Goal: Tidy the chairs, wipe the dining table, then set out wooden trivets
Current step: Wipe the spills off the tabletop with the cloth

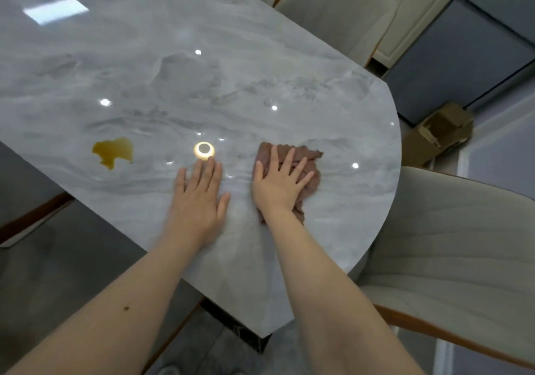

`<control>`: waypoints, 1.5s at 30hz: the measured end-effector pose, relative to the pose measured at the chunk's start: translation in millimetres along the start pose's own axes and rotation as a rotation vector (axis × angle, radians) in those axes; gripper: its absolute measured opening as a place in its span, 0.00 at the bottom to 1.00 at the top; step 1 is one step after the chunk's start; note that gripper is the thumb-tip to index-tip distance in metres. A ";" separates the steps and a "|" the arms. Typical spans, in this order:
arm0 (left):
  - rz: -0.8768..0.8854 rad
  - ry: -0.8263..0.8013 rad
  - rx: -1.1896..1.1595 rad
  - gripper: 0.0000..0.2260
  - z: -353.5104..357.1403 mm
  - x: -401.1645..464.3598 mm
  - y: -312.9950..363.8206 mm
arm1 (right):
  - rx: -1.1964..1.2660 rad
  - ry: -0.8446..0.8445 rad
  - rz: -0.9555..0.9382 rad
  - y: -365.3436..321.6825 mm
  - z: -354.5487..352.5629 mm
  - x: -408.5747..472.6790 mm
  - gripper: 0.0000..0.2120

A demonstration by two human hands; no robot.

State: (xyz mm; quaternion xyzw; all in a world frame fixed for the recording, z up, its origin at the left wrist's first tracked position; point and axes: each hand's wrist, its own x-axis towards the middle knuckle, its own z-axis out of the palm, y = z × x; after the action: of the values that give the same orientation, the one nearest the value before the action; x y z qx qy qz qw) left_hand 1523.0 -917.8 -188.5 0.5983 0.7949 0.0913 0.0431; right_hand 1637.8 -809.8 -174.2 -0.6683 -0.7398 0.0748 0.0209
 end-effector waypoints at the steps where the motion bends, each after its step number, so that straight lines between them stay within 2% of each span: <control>1: 0.002 0.006 -0.007 0.29 -0.4 -0.5 0.2 | -0.010 0.004 -0.078 -7.8 2.3 -4.6 0.27; 4: 0.011 0.005 -0.035 0.26 -4.3 -3.4 0.0 | 0.005 0.019 -0.298 -6.0 5.5 -44.8 0.26; 6: 0.009 -0.002 -0.028 0.25 -5.9 -3.6 -0.2 | 0.006 0.009 -0.360 22.0 2.7 -72.1 0.27; 11: 0.005 -0.009 -0.028 0.26 -3.8 -3.1 -1.2 | -0.034 -0.021 -0.218 96.4 -12.1 -51.4 0.26; 13: 0.004 -0.003 -0.018 0.26 -2.2 -3.2 -1.3 | -0.047 0.004 -0.143 89.2 -13.2 -17.8 0.25; 16: 0.000 0.008 -0.013 0.26 -1.0 -3.3 -0.3 | -0.026 -0.001 -0.096 42.8 -9.9 25.0 0.26; 18: 0.004 0.015 -0.027 0.25 -2.7 -3.0 0.4 | -0.025 0.000 -0.176 10.0 -3.8 24.3 0.25; 20: 0.008 0.006 -0.036 0.25 -6.2 -2.6 1.6 | -0.024 0.026 -0.334 -1.3 1.5 -5.9 0.25; 23: 0.005 -0.003 -0.033 0.25 -6.5 -3.6 0.8 | -0.039 -0.027 -0.493 38.8 -0.6 -63.5 0.26; 26: -0.006 -0.022 -0.031 0.26 -5.9 -4.1 1.2 | -0.056 -0.074 -0.441 95.1 -14.4 -62.5 0.26; 28: -0.006 -0.018 -0.024 0.26 -5.1 -3.7 0.9 | -0.055 -0.061 -0.346 102.5 -18.9 -35.3 0.26; 31: -0.011 -0.020 -0.008 0.26 -2.9 -3.6 -0.6 | -0.051 -0.035 -0.218 68.3 -13.1 12.8 0.25; 33: -0.015 -0.017 -0.007 0.26 -1.7 -3.5 -0.5 | -0.038 -0.040 -0.205 31.8 -4.9 37.4 0.25; 36: -0.009 0.001 -0.038 0.25 -1.8 -2.5 0.3 | -0.035 -0.037 -0.319 -17.8 3.3 38.7 0.25; 38: -0.006 0.005 -0.053 0.25 -2.9 -2.5 1.5 | -0.049 -0.020 -0.423 -23.8 5.7 14.3 0.25; 42: -0.009 0.009 -0.033 0.27 -5.2 -3.0 0.5 | -0.043 -0.032 -0.556 34.2 0.0 -59.7 0.26; 45: -0.014 0.009 -0.038 0.26 -2.9 -3.7 1.1 | -0.093 -0.085 -0.474 108.0 -11.1 -73.5 0.27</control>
State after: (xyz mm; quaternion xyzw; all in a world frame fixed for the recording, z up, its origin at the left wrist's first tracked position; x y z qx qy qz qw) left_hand 1524.6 -921.3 -185.5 0.5915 0.7973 0.1088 0.0513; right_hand 1753.4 -871.5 -173.1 -0.4725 -0.8788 0.0617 -0.0240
